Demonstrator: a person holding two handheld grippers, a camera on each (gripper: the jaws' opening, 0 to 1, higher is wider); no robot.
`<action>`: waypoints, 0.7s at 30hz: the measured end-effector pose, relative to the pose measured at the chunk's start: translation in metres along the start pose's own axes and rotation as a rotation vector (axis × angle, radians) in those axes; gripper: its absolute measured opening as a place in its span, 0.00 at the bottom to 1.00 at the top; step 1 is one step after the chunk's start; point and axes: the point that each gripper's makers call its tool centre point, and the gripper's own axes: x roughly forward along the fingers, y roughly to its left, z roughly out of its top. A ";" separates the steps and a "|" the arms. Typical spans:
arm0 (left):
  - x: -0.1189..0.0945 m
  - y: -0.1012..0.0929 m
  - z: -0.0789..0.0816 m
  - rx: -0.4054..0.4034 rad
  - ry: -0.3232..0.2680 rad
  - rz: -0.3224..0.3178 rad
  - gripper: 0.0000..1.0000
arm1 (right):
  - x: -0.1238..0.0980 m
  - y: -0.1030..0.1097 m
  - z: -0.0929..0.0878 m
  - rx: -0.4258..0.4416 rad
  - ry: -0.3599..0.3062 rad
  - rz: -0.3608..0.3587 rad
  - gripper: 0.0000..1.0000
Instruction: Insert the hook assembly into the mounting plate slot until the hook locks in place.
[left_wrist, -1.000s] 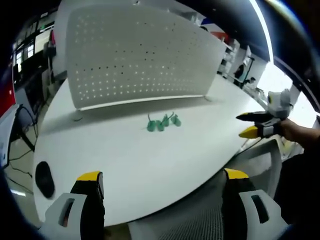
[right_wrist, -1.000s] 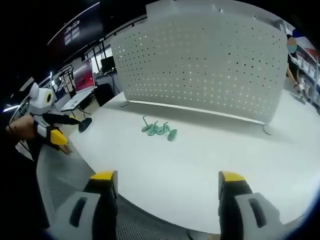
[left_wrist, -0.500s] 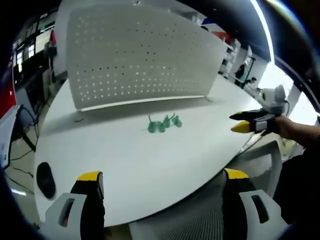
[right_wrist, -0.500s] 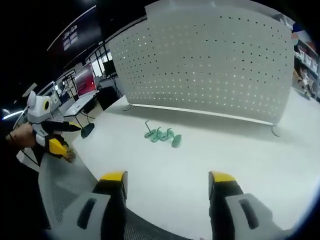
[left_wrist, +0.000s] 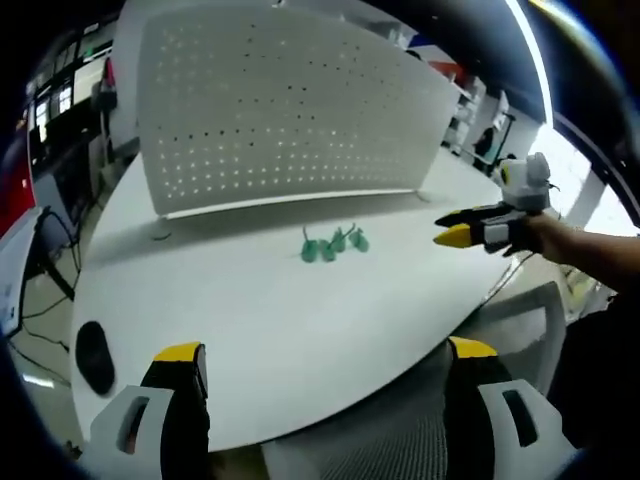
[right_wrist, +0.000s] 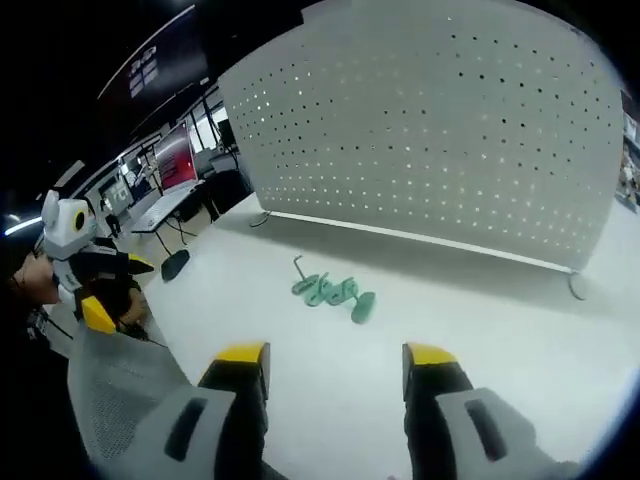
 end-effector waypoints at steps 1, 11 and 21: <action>0.000 0.000 0.000 0.000 0.000 0.000 1.00 | 0.003 -0.001 0.001 -0.009 0.002 0.001 0.46; 0.002 0.003 -0.004 -0.006 0.011 0.008 1.00 | 0.038 -0.001 0.013 0.013 0.026 0.058 0.39; 0.003 0.008 -0.008 -0.017 0.027 0.015 1.00 | 0.076 0.006 0.023 -0.029 0.062 0.097 0.34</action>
